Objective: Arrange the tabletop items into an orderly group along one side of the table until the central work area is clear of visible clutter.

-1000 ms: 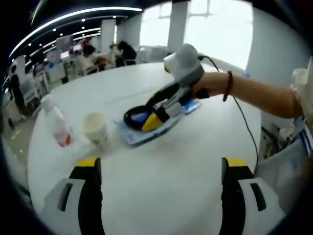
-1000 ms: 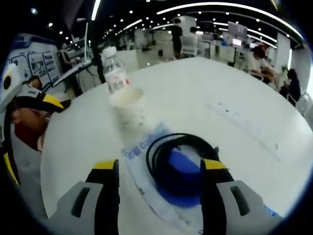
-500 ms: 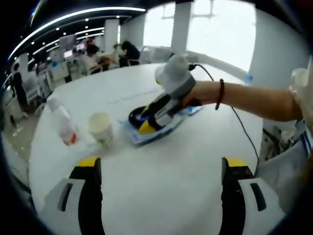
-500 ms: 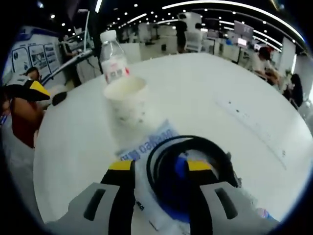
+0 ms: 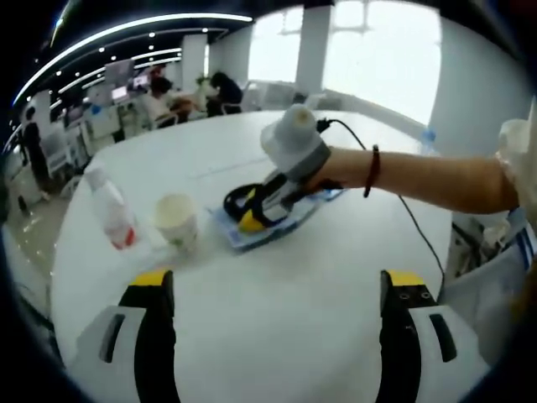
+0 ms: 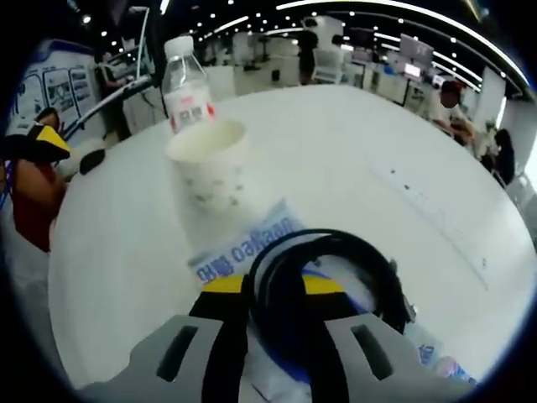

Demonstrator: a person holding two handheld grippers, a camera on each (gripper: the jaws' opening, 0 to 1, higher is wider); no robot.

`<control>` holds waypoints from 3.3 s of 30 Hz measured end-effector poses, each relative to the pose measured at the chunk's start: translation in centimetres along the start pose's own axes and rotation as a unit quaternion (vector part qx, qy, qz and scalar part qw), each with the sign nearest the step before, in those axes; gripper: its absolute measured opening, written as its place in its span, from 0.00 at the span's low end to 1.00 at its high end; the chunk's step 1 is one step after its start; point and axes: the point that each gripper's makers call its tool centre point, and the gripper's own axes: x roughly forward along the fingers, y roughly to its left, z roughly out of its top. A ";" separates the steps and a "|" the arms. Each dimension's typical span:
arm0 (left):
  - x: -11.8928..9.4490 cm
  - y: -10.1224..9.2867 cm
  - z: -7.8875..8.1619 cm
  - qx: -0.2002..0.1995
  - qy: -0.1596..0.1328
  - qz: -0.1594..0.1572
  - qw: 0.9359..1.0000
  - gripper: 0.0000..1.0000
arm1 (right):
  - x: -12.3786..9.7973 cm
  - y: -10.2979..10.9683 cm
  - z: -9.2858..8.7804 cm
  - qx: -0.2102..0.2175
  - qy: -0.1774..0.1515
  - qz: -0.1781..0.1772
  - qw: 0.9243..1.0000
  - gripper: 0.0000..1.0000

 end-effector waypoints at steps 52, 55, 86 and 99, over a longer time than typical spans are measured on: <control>0.0 -1.2 0.3 0.026 -0.001 -0.020 0.999 0.99 | -15.4 -0.1 6.5 -0.012 -0.133 -0.096 0.986 0.03; -0.2 -1.1 0.5 0.026 -0.005 -0.019 0.999 0.99 | -16.4 0.4 6.1 -0.011 -0.131 -0.096 0.987 0.03; -0.3 -1.4 1.0 0.028 -0.016 -0.027 0.999 0.99 | -22.0 1.5 -3.0 0.034 -0.070 -0.133 0.988 0.03; -0.4 -1.4 1.0 0.025 -0.016 -0.028 0.999 0.99 | -21.9 1.4 -6.9 0.029 -0.030 -0.140 0.989 0.03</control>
